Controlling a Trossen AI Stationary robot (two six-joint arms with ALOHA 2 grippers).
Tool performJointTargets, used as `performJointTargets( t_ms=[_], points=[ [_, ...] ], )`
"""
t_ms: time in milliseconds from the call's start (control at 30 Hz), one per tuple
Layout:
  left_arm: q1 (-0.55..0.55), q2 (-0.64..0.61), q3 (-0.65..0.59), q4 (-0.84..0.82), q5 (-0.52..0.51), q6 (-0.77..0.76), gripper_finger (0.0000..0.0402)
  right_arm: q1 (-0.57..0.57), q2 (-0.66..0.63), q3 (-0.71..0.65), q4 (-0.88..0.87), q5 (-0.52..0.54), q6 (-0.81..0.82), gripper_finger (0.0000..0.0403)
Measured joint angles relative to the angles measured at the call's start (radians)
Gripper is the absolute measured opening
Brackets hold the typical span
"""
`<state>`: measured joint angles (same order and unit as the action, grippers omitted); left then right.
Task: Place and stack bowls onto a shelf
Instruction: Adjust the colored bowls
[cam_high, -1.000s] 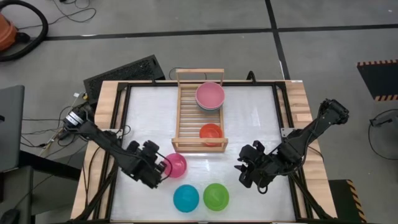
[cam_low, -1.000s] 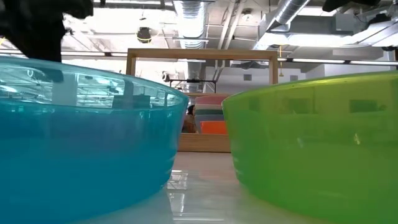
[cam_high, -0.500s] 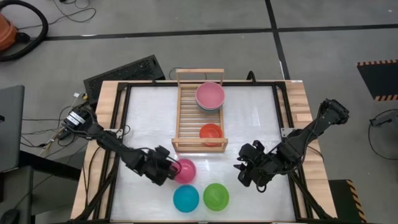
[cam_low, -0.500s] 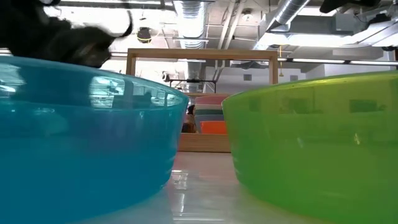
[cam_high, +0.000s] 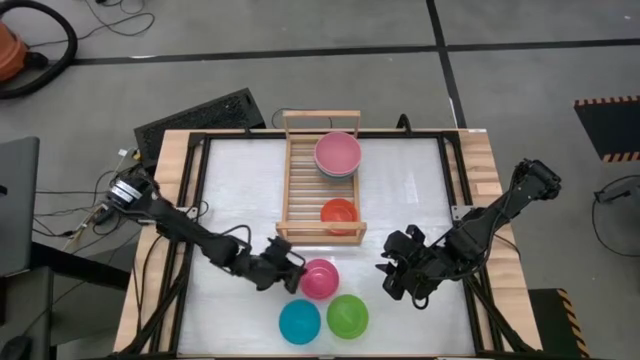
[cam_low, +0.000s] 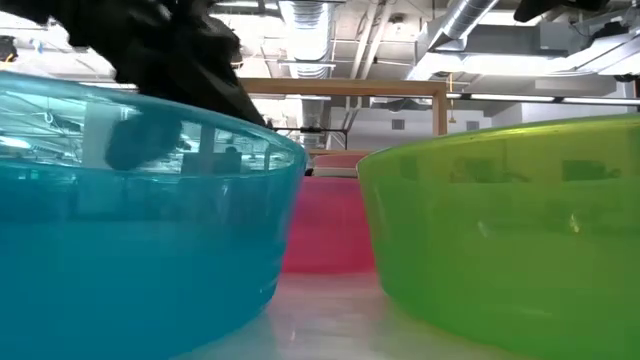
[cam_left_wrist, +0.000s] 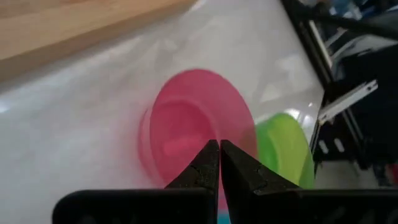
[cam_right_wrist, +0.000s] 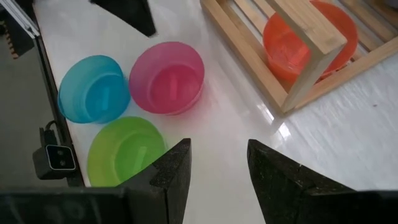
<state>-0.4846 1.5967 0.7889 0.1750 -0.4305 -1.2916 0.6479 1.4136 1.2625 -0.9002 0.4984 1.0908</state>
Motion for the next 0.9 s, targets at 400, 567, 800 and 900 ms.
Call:
performJointTargets(
  t_ms=[400, 567, 800, 900],
  points=[
    [-0.281, -0.115, 0.194, -0.698, -0.028, -0.368, 0.0000, -0.010, 0.031, 0.000, 0.034, 0.000, 0.000, 0.0182],
    [-0.363, 0.006, 0.230, -0.640, 0.023, -0.483, 0.0000, -0.009, 0.042, 0.001, 0.055, -0.007, -0.001, 0.0182],
    [-0.327, 0.172, 0.299, -0.516, 0.034, -0.459, 0.0000, -0.006, 0.047, 0.000, 0.057, -0.035, -0.026, 0.0182],
    [-0.287, 0.244, 0.334, -0.454, 0.067, -0.399, 0.0000, -0.006, 0.048, 0.000, 0.056, -0.056, -0.037, 0.0182]
  ],
)
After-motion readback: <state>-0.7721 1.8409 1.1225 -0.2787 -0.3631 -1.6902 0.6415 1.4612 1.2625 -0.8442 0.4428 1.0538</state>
